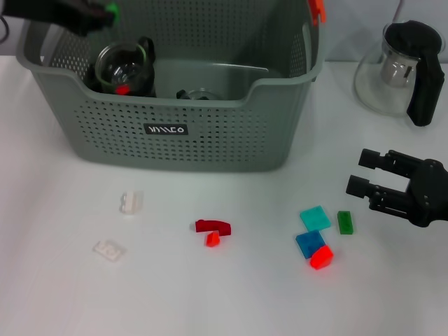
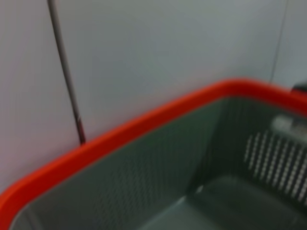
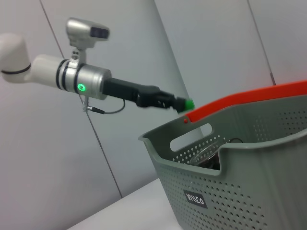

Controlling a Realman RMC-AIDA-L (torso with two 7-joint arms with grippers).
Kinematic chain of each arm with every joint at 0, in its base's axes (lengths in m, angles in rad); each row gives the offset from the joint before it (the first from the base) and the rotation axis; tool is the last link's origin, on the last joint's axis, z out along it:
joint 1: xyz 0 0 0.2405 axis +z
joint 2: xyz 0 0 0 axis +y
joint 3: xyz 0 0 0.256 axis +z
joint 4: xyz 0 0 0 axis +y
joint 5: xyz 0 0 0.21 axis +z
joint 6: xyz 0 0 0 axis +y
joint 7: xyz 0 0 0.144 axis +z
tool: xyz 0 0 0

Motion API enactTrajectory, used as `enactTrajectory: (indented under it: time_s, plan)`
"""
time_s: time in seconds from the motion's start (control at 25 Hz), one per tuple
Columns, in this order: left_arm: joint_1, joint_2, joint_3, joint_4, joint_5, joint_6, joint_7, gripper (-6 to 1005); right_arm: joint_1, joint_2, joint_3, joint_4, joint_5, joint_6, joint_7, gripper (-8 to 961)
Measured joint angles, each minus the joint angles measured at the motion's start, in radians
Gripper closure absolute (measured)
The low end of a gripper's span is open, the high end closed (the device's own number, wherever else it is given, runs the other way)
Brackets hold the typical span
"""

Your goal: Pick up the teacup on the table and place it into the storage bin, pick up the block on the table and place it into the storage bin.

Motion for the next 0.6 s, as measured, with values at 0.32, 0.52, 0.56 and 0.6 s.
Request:
enactTrajectory:
  time_s: [0.32, 0.52, 0.56, 0.6]
  plan:
    - [-0.005, -0.051, 0.106, 0.01, 0.133, -0.117, -0.077, 827, -0.002, 0.0, -0.002, 0.001, 0.0, 0.001, 0.0, 194]
    - [-0.004, -0.062, 0.12, 0.014, 0.163, -0.147, -0.1, 824, -0.007, 0.0, 0.0, 0.001, 0.0, 0.001, -0.001, 194]
    - [-0.004, -0.062, 0.121, 0.016, 0.163, -0.147, -0.1, 746, -0.008, 0.0, 0.0, 0.001, 0.0, 0.002, -0.001, 194]
    - [-0.003, -0.063, 0.122, 0.021, 0.161, -0.147, -0.101, 669, -0.008, 0.0, 0.0, 0.001, 0.0, 0.002, -0.001, 194]
